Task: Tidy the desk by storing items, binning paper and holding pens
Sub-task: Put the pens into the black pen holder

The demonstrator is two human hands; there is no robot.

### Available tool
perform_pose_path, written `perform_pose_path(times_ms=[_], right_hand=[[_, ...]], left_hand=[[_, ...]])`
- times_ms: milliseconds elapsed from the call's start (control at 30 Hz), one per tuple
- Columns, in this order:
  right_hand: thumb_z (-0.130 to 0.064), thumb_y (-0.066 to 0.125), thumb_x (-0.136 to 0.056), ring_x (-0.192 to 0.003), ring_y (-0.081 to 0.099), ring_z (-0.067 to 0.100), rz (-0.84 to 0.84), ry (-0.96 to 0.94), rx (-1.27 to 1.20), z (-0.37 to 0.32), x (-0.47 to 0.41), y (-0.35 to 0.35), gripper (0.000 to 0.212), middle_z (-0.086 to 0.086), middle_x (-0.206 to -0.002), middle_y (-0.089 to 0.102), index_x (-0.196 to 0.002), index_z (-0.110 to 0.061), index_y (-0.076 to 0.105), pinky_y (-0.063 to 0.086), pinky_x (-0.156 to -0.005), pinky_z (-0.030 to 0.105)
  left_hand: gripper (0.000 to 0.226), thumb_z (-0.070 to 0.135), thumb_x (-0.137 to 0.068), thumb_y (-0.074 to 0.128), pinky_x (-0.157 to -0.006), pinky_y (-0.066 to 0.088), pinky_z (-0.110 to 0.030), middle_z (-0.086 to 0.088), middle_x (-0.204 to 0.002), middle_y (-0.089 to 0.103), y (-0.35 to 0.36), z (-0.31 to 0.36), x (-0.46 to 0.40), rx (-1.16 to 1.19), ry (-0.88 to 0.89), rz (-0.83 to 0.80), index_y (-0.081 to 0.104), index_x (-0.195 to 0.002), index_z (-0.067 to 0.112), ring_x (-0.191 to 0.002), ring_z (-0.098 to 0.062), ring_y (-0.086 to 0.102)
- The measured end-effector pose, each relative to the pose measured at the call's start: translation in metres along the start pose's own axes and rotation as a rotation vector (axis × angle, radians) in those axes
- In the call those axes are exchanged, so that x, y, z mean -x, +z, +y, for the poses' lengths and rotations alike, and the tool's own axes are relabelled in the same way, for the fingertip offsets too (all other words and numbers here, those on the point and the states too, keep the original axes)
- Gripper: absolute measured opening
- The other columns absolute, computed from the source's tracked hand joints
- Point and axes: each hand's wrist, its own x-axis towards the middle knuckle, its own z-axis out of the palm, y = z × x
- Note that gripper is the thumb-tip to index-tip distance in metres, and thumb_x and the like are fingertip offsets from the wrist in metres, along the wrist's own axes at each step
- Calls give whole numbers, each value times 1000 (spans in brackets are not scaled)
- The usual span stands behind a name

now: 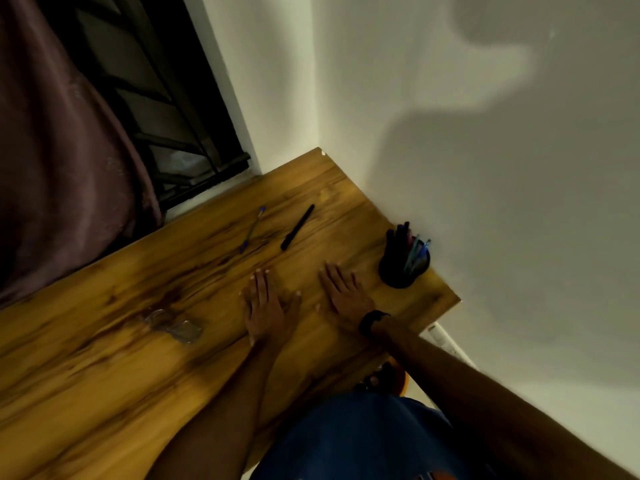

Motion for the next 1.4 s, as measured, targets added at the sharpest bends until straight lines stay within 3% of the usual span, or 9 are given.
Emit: perform_pose_path(times_ms=[133,367,600,767,867,967,1067,1233,1400], right_hand=[[-70,22,-90,-148,-18,23,35,-10,16,-6,-22,-1,89,4,-160,-20,-154,-20,-12,-7,-118,54],[-69,42,-88,-149,-13,21,71,8,-77,-16,-62,-23,95,0,-160,-22,-152,-29,-16,-4,-117,51],[-35,56,-92,-149,-13,28,70,25,40,-27,-111,-53,89,0,-161,-17,-152,-36,-10,11,-120,52],[-32,47,-98,-149,-4,32,-15,43,124,-26,-127,-66,64,4,-163,0,-154,-26,16,9,-119,52],[-29,53,-95,-144,20,36,129,-35,114,-23,-117,-60,44,10,-151,33,-137,-20,45,20,-112,53],[-34,53,-96,-123,42,33,259,-52,86,-21,-97,-47,28,11,-127,51,-116,-14,56,30,-102,45],[-39,51,-98,-103,48,23,290,69,-177,-29,-70,-37,22,3,-110,56,-105,-18,53,39,-85,36],[-20,62,-94,-78,62,10,399,280,-1090,-40,-34,-43,12,4,-91,68,-103,-19,56,48,-74,30],[-17,58,-96,-83,67,15,443,213,-1456,-35,-1,-70,37,7,-96,70,-132,-14,50,55,-74,28]], left_hand=[[99,77,-87,23,-122,-7,-43,-8,-164,-6,-8,-16,-8,30,-68,14,-7,-156,13,-151,-21,-6],[99,74,-84,35,-121,16,-45,-11,-162,17,-19,-27,-39,208,-154,114,8,-156,13,-148,-28,19],[85,65,-84,55,-113,17,-56,-10,-157,25,-40,-30,-98,333,-307,84,28,-152,21,-140,-37,24],[53,51,-84,64,-108,23,-51,-10,-147,35,-46,-31,-126,312,-235,90,53,-123,17,-133,-36,31],[29,39,-90,60,-106,24,-49,-9,-143,38,-43,-26,-122,313,-212,101,59,-109,17,-131,-34,33],[22,34,-95,54,-107,25,-47,-6,-146,39,-35,-23,-108,333,-207,109,62,-108,18,-133,-32,33],[23,35,-96,52,-104,26,-46,-5,-143,44,-26,-22,-83,331,-188,160,62,-106,18,-130,-31,37],[50,55,-93,40,-88,40,-43,-11,-112,62,-26,-15,-57,538,-179,215,65,-101,13,-106,-34,55],[58,62,-81,51,-70,45,-34,-7,-95,68,-47,16,-59,988,-240,148,63,-102,9,-82,-22,62]])
